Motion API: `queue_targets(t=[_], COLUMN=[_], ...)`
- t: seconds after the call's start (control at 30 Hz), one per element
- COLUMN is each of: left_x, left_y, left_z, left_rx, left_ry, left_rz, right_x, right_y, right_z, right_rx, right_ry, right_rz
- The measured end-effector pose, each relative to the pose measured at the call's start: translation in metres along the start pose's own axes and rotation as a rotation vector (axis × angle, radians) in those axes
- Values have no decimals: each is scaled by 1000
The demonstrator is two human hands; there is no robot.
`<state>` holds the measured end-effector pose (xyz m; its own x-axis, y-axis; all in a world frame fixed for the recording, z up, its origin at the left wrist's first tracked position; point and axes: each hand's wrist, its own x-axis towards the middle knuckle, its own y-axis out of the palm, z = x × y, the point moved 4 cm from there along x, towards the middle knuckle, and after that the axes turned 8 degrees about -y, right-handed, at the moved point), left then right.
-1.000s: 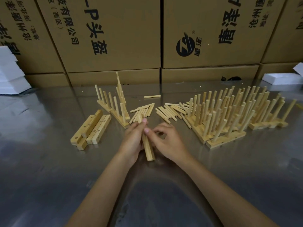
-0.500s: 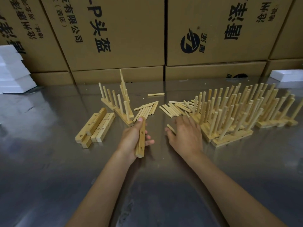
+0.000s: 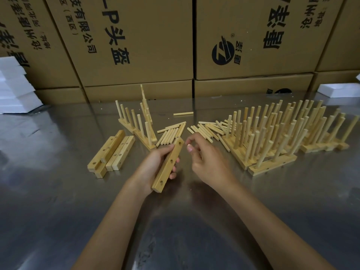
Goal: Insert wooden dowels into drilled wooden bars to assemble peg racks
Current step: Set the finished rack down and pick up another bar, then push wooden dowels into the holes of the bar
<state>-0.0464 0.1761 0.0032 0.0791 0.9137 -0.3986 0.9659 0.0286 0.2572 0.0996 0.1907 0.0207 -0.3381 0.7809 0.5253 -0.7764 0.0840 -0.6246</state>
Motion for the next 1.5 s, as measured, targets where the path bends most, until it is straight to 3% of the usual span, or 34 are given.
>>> queue_targets(t=[0.1,0.33,0.47,0.63,0.77,0.97,1.3,1.43,1.5], left_x=[0,1,1,0,-4,-3,2,4,6], left_y=[2,-3,-1,1,4,4,8,10,7], left_z=[0,-2,-2,0,-3,0,7,8,7], left_rx=[69,215,326,389,327,460,533,597,548], left_ry=[14,70,135,169,194,188,186,162,130], left_rz=[28,-11,-49,-77,-22,-83,-77,-74,-96], right_x=[0,1,-1,-2,-1,-2,-2,-3,-3], right_y=[2,-11,-23,-17,-19,-17,-7,0,-2], right_z=[2,-2,2,5,0,-4,-19,-29,-36], right_rx=[47,62,-173,-251,-110,-105,284,428,519], right_ry=[47,69,-31,-72,4,59,372,498,555], right_rz=[90,11,42,80,1,40,25,93,18])
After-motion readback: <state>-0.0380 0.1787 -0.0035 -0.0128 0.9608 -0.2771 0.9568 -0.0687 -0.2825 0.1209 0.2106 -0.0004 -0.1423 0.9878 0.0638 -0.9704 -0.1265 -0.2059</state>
